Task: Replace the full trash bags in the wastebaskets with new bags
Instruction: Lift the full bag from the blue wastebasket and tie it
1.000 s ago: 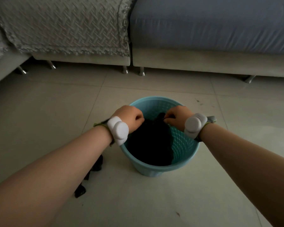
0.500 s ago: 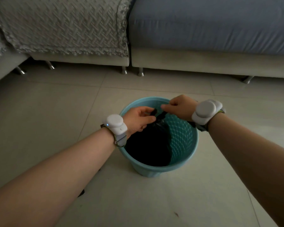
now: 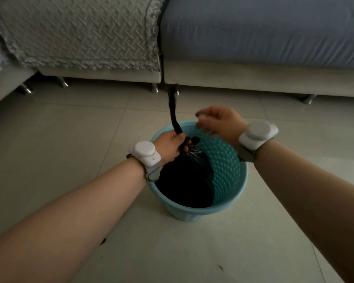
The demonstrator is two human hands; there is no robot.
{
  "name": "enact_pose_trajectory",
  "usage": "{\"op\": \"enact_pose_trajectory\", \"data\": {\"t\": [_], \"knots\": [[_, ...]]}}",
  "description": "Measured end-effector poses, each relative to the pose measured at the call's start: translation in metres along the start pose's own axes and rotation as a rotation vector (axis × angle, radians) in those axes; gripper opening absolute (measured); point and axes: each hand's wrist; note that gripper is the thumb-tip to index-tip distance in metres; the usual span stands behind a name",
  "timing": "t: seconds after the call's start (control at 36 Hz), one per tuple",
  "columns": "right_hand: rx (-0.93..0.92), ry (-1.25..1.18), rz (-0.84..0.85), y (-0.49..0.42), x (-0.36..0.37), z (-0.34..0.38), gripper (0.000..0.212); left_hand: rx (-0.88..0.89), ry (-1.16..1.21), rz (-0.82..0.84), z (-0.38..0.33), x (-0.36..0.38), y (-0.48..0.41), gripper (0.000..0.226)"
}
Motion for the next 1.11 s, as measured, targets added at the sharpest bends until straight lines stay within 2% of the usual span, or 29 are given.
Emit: {"op": "enact_pose_trajectory", "data": {"t": [0.11,0.22,0.42,0.58,0.83,0.97,1.11], "knots": [[-0.018,0.238,0.019,-0.004,0.014,-0.028,0.019,-0.066,0.037,0.016,0.008,0.003,0.002,0.028],[-0.058,0.35,0.043,-0.005,0.022,-0.04,0.015,-0.088,0.072,0.015,0.011,0.006,0.005,0.026],[-0.12,0.277,0.077,0.0,0.024,-0.039,0.017,-0.082,0.029,0.024,0.013,0.004,0.003,0.023],[-0.14,0.345,0.017,-0.003,0.025,-0.043,0.01,-0.07,0.045,0.057,0.014,0.005,0.005,0.021],[-0.151,0.417,0.032,-0.005,0.026,-0.042,0.007,-0.058,-0.034,0.088,0.019,0.003,0.002,0.025],[-0.152,0.519,-0.024,-0.007,0.022,-0.045,0.004,-0.059,-0.066,0.007,0.023,-0.003,-0.003,0.032],[-0.13,0.59,-0.088,-0.008,0.029,-0.046,0.01,-0.053,-0.126,-0.036,0.026,-0.002,-0.005,0.038]]}}
Point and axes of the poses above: each hand's wrist, its own y-axis away from the middle knuckle, its own x-axis out of the palm, z = x × y, and after that the axes turned 14 degrees about x, right-handed
